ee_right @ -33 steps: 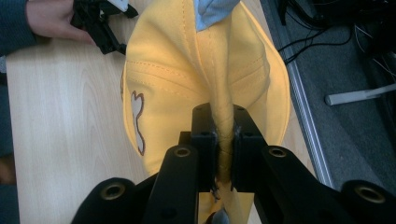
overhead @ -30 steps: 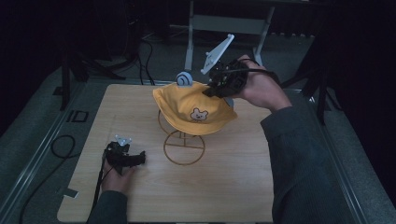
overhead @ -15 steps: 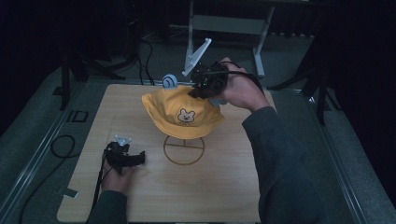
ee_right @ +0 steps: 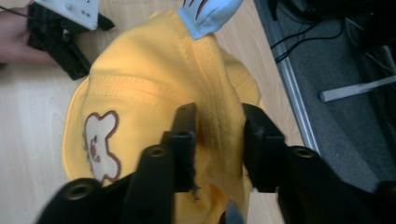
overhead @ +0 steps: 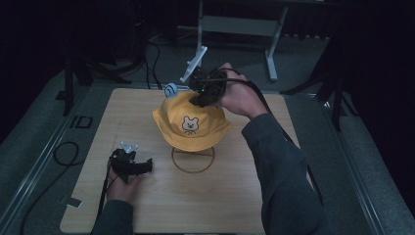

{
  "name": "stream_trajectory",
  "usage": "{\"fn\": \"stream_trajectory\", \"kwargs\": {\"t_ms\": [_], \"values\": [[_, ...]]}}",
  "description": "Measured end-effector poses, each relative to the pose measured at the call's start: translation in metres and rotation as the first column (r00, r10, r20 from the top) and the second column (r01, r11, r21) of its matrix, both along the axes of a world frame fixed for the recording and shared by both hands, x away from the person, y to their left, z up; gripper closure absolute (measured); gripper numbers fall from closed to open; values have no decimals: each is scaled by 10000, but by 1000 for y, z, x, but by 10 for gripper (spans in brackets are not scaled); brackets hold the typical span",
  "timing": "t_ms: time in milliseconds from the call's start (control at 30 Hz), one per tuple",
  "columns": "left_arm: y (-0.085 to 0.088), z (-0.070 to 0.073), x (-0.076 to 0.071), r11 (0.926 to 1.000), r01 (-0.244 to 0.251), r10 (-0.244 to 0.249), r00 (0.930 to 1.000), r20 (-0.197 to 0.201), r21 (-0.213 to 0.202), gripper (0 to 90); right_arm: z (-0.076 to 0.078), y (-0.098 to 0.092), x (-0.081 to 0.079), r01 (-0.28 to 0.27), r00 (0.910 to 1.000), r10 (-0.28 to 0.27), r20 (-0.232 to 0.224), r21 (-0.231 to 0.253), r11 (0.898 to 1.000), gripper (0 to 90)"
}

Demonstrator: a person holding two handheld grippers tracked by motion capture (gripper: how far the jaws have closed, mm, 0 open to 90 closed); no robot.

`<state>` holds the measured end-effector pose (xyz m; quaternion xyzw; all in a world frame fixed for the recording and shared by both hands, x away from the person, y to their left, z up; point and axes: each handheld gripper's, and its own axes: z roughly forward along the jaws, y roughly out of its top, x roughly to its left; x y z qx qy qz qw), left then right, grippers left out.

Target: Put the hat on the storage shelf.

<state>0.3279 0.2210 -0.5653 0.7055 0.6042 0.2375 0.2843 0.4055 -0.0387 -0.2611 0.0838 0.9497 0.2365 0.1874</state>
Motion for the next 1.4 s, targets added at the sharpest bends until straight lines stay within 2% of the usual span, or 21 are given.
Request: {"fn": "stream_trajectory", "kwargs": {"t_ms": [133,200,300,367,500,567,700,867,933,1033,1200,1400], "values": [[0,0,0,10000,6,-6,10000,3,19,15,2,1,-2,-30,10000,32,-80,316,9995,591],[0,0,0,10000,4,-4,10000,5,18,15,3,0,-2,4,10000,-3,-61,307,9995,574],[0,0,0,10000,-2,2,10000,17,17,15,3,-3,-1,91,9999,-90,-88,125,9999,605],[0,0,0,10000,5,-5,10000,3,17,16,2,-8,0,189,9997,-186,-150,191,9996,610],[0,0,0,10000,1,-1,10000,17,15,15,-4,-17,6,536,9976,-534,-429,40,9986,614],[0,0,0,10000,0,0,10000,17,16,15,-7,-20,7,537,9968,-525,-607,180,9984,607],[0,0,0,10000,-1,1,10000,18,15,15,-7,-21,5,520,9962,-501,-716,245,9983,527],[0,0,0,10000,-8,8,10000,29,17,16,4,-31,4,728,9943,-659,-837,833,9939,389],[0,0,0,10000,-10,10,10000,31,16,16,9,-36,2,847,9952,-791,-574,1029,9911,323],[0,0,0,10000,-8,8,10000,30,17,15,14,-45,0,1139,9933,-1105,-334,1281,9852,287],[0,0,0,10000,-10,10,10000,29,16,15,20,-60,-1,1375,9905,-1348,-274,1696,9759,259],[0,0,0,10000,-9,9,10000,33,16,15,19,-71,0,1517,9884,-1509,-182,1864,9707,249]]}}
